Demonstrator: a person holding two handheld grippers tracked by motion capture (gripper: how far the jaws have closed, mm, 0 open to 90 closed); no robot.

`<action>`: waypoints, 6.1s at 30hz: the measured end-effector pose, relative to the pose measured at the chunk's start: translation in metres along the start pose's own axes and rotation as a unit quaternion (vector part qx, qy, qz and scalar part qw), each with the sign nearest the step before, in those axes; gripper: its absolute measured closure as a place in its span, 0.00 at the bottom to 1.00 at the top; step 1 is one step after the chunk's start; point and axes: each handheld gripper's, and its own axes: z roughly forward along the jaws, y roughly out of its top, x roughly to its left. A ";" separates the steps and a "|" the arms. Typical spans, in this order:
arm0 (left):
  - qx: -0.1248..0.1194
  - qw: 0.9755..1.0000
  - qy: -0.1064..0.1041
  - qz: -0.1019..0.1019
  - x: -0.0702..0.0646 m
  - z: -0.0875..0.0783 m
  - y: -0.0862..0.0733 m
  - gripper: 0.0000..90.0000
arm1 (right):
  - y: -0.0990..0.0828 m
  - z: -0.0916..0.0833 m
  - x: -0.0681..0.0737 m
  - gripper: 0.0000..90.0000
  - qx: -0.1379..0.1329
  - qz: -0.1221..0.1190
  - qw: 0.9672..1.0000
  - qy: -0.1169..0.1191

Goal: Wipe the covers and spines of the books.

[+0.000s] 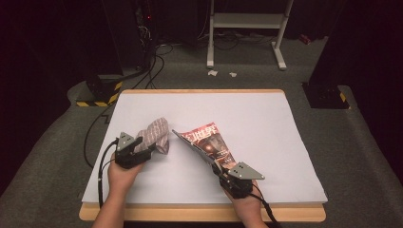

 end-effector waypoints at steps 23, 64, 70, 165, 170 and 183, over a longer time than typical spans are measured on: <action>-0.008 1.000 -0.004 0.001 0.009 -0.020 -0.019 0.28 | 0.067 -0.010 -0.019 0.94 -0.070 0.017 0.996 -0.061; -0.011 1.000 -0.023 0.015 -0.002 -0.018 -0.017 0.28 | 0.068 -0.017 -0.035 0.92 -0.095 0.040 0.983 -0.153; -0.009 0.999 -0.030 0.018 -0.005 -0.016 -0.018 0.29 | 0.042 -0.022 -0.057 0.86 -0.065 0.064 0.979 -0.183; 0.141 0.981 -0.134 0.018 -0.117 0.089 -0.008 0.40 | -0.016 0.029 -0.098 0.49 0.163 0.101 0.976 -0.099; 0.142 0.982 -0.123 0.034 -0.115 0.079 -0.013 0.41 | -0.016 0.031 -0.083 0.49 0.166 0.094 0.977 -0.093; 0.128 0.983 -0.121 0.057 -0.097 0.044 -0.030 0.41 | -0.020 0.031 -0.050 0.51 0.157 0.078 0.982 -0.067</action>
